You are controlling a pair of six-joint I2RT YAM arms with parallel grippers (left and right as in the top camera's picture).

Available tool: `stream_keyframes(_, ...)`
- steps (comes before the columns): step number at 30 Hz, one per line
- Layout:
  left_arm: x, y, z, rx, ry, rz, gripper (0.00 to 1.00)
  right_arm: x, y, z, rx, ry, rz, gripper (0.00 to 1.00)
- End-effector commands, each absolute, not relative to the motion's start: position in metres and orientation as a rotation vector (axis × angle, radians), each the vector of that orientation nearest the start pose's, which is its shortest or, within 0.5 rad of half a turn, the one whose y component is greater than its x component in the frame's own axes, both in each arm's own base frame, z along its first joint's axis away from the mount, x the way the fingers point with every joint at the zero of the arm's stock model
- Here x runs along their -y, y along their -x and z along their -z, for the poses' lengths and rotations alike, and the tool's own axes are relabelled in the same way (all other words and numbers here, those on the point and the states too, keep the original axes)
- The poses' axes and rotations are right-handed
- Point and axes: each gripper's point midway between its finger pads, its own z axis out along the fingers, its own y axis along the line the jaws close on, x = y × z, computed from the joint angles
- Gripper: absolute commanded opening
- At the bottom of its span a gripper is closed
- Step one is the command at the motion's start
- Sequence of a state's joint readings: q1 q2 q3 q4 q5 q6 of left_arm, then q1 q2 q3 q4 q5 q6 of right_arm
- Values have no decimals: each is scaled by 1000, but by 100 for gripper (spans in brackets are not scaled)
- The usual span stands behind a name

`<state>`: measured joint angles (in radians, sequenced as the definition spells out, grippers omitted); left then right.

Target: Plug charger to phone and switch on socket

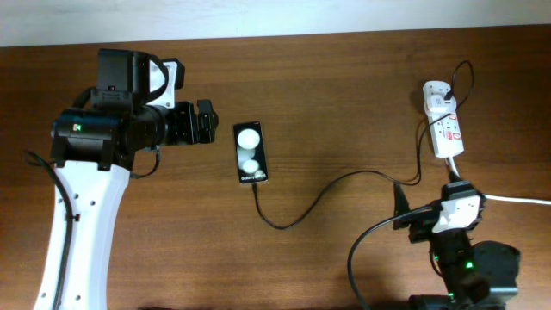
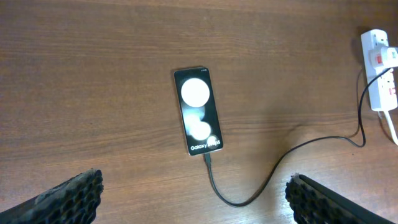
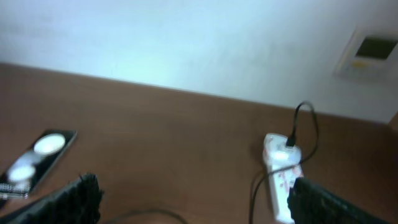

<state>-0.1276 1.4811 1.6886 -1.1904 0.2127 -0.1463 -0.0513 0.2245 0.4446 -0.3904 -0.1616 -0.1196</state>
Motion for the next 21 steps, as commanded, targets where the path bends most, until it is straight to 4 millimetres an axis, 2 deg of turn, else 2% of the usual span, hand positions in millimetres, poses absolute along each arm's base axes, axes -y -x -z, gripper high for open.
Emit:
stream_keyframes(1,81,-349,-288,-2553,-61,385,99,-23,-232,-217,-1676,202,-38,99)
stream_keyframes(10,81,-349,-288,-2553,-61,385,99,-25,-240,-157,-1674,193,-65,99)
stream_keyframes(21,81,-349,-288,-2553,-61,385,99,-22,-245,-160,-1620,186,-42,99)
